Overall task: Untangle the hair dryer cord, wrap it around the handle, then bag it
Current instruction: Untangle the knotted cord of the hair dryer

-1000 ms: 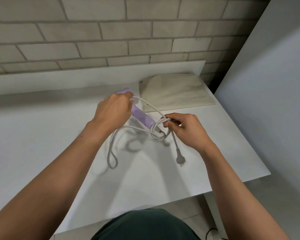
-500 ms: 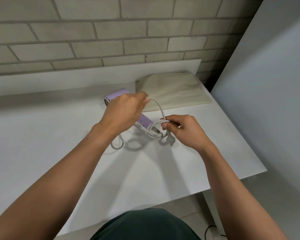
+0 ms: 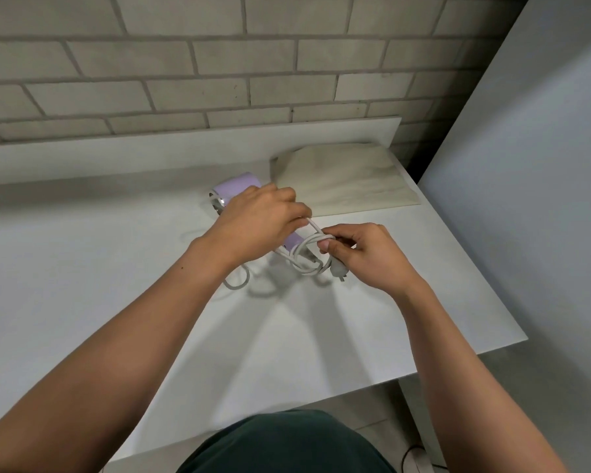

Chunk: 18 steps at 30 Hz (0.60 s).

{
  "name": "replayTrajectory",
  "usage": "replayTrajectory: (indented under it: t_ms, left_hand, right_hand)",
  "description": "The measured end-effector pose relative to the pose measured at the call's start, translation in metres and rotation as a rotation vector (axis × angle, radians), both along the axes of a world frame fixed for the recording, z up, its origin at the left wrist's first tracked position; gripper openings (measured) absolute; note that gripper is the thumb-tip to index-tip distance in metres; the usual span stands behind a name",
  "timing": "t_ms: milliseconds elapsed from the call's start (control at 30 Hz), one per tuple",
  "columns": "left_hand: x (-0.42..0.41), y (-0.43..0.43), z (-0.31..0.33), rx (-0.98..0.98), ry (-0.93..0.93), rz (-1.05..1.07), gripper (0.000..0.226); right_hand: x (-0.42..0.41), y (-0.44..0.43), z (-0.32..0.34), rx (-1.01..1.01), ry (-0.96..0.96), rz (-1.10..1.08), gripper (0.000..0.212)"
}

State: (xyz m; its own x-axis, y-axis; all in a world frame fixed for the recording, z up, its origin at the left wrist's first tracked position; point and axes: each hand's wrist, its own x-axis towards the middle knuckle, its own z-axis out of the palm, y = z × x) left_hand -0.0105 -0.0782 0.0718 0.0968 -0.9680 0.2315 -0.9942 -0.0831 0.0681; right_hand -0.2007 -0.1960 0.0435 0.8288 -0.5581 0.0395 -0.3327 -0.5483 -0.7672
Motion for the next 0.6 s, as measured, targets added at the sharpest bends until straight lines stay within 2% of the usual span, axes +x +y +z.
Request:
replayTrajectory:
  t_ms: [133,300,367,500,600]
  left_hand:
    - [0.008,0.004,-0.002,-0.116,0.139,0.074,0.028]
    - [0.034,0.017,0.002,-0.157,0.216,0.162,0.024]
    - [0.044,0.024,0.004,-0.122,0.216,0.152,0.025]
    - [0.059,0.033,0.003,0.014,0.251,0.139,0.041]
    - [0.058,0.035,-0.003,0.078,0.268,0.098,0.033]
  right_hand:
    - [-0.005,-0.002,0.002,0.084,-0.026,-0.037,0.017]
    - [-0.014,-0.006,-0.004,0.07,0.028,-0.053,0.015]
    - [-0.015,-0.006,-0.006,0.071,0.031,-0.073,0.013]
    - [-0.012,-0.003,-0.002,0.075,0.007,-0.112,0.011]
    - [-0.012,-0.002,-0.001,0.088,0.002,-0.124,0.012]
